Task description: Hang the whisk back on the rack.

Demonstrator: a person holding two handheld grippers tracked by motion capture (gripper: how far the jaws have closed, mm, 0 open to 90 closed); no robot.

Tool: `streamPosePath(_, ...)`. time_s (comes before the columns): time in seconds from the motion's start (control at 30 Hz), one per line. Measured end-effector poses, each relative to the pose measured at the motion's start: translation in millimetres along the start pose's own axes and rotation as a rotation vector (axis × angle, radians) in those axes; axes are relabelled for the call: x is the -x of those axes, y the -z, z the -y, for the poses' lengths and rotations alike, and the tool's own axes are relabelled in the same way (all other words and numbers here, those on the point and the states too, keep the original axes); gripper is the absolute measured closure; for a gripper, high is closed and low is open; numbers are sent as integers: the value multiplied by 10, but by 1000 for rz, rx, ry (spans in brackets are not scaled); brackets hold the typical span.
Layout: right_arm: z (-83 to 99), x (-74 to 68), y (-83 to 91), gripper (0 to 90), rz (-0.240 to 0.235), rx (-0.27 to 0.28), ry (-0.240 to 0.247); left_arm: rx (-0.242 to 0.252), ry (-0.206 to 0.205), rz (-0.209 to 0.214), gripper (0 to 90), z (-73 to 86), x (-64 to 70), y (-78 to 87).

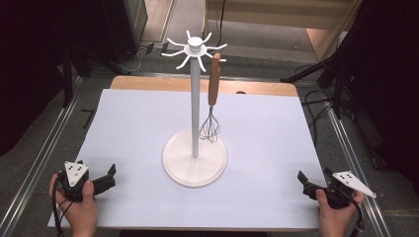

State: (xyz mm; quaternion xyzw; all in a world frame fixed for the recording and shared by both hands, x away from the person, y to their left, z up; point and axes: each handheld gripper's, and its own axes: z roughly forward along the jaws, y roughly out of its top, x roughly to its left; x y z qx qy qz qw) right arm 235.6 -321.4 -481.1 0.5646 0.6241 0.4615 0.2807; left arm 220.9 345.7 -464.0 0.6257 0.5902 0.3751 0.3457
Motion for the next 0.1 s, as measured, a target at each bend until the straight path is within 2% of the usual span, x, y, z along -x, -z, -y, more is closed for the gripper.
streamPosePath(0.1,20,-27,-26,0,-2,-4,2,-1,1,-1,2,0,-1,-2)
